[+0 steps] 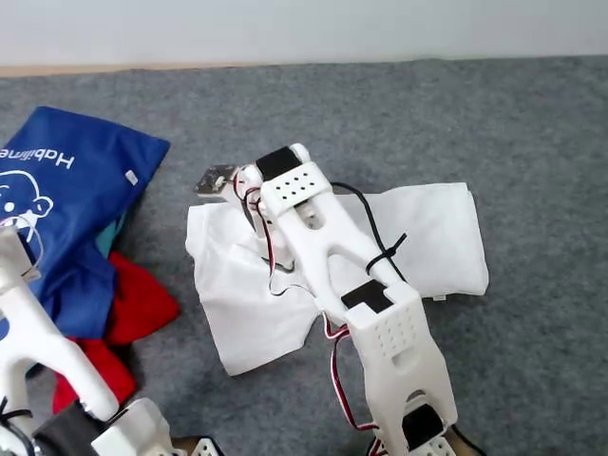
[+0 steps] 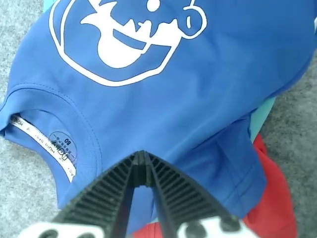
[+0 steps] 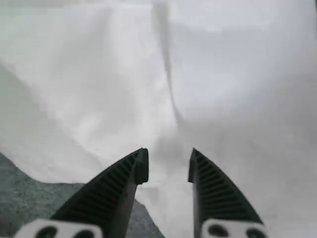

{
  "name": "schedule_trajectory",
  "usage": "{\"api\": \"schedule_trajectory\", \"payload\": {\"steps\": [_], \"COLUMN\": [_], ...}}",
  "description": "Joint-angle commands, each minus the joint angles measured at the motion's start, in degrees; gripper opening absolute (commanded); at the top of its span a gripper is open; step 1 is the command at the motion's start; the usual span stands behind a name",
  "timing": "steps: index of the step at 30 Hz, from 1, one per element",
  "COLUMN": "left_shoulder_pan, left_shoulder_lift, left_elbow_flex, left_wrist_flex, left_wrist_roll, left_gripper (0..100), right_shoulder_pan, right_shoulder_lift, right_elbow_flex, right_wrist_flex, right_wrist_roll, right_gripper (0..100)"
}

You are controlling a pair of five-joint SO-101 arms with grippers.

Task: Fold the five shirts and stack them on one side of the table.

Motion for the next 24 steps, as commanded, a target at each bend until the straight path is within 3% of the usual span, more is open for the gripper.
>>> {"api": "schedule_trajectory", "payload": {"steps": [1,7,14,24], "left_shoulder_pan": [0.4,0.3,0.0,0.2], "left_shoulder_lift": [-2.3,-2.3,-2.3,-2.3], "left_elbow_flex": [-0.2,-0.2,-0.2,-0.2], "left_wrist_flex": [-0.9,-0.9,-0.9,-2.3], "left_wrist_roll": [-0.1,-0.1,-0.1,0.1], "left_gripper": [0,0,0,0], "right_shoulder_pan": [0.4,-0.8,-8.7,-15.3], "right_shoulder_lift": [-6.5,-15.4,-28.7,-42.4], "right_elbow_flex": [-4.5,-2.4,20.8,50.3], "right_wrist_flex": [3.7,3.8,3.2,-15.3], "right_wrist_roll": [-0.9,-0.9,-1.3,-3.0], "right_gripper": [19.9,19.8,19.8,20.0]}}
